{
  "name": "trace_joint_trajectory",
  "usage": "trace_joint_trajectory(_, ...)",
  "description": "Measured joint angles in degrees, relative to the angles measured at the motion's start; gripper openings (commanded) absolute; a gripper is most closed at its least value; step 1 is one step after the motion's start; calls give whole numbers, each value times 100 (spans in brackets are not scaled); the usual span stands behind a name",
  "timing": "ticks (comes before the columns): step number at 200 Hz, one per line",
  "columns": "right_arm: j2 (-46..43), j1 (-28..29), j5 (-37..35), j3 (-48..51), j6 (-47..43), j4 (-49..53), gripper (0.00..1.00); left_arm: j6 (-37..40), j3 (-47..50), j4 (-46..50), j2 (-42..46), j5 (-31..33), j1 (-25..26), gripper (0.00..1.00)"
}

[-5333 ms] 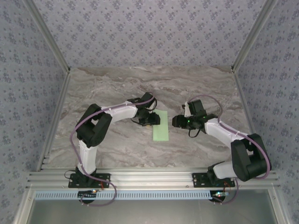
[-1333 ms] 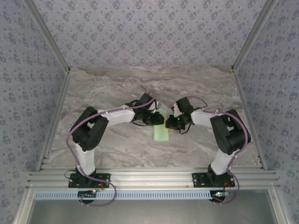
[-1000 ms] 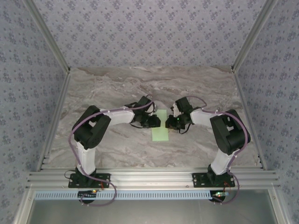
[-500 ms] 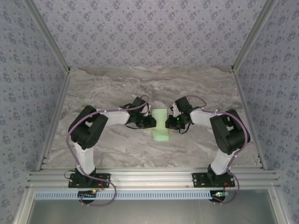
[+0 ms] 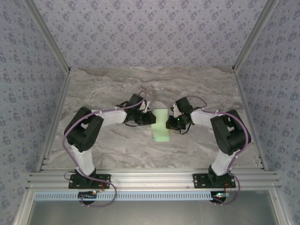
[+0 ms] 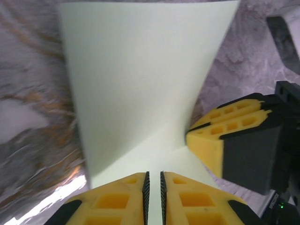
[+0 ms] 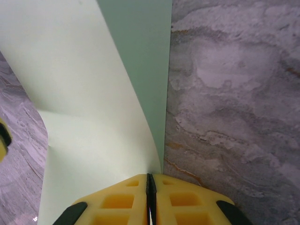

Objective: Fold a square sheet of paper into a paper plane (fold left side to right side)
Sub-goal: Hold the square sheet of paper at the center of the table.

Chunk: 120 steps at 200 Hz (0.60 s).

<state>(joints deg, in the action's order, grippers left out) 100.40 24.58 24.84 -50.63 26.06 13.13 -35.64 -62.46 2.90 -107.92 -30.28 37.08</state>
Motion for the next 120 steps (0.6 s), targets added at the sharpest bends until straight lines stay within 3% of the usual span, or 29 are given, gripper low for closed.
trace_joint_trajectory(52,0,22,-33,-26,-2,28,10,-46,-413,-98,-693,11,201,16)
trace_joint_trajectory(120,-175,-68,105,17,-179,22,10,-68,-409,-98,-717,173,249,15)
